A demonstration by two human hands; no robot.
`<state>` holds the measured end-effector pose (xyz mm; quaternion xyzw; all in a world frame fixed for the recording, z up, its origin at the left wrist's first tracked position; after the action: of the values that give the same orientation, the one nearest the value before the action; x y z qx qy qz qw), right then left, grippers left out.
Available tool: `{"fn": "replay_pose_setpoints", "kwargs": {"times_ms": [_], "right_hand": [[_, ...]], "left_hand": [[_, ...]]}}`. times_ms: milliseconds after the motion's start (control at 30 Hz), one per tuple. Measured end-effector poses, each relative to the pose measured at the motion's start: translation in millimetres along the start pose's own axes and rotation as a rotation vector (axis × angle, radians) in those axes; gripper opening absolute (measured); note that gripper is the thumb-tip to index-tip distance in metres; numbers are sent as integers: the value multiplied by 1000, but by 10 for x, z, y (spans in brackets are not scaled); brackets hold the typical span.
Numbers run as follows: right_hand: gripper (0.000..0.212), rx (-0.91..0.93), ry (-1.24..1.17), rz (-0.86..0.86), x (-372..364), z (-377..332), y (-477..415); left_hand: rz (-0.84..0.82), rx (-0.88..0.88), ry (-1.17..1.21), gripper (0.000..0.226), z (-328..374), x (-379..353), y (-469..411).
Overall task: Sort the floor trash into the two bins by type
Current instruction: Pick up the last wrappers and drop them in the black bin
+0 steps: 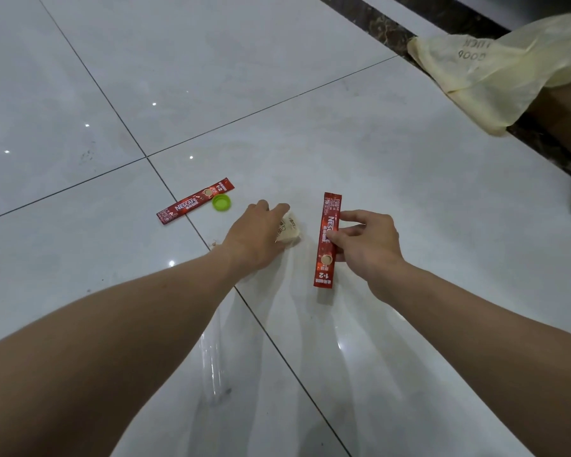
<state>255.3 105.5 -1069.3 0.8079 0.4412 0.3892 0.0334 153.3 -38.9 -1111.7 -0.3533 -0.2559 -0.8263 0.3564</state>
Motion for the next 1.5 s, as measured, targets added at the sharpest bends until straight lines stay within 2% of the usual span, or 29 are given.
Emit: {"fn": "replay_pose_setpoints", "kwargs": {"times_ms": [367,667,1100,1333,1433,1500], "right_hand": [[32,-17,-53,112,401,3,196],[31,6,-56,248,1179,113,521],[37,44,-40,539,3025,867,1272],[24,59,-64,689,4175,1526,1847],[38,41,-85,725,4634,1805,2198],[40,26,-102,763,4938,2019,2443]], "left_hand": [[69,-138,63,65,501,183,71],[133,-247,192,62,1276,163,228],[107,-552,253,62,3271,-375,718],[98,-667,222,61,4491,-805,1100],[80,-722,253,61,5086,-1055,1334],[60,-754,271,60,5484,-1247,1524]]}}
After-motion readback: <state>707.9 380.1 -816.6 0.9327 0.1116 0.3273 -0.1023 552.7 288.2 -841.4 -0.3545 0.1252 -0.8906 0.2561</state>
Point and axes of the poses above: each hand's wrist, its own y-axis away from the middle knuckle, its own x-axis out of the back of the hand, z = x × y, the point moved 4 cm from there along -y, towards the middle knuckle, and after that the axes turned 13 degrees about y, right-handed, at the moved point
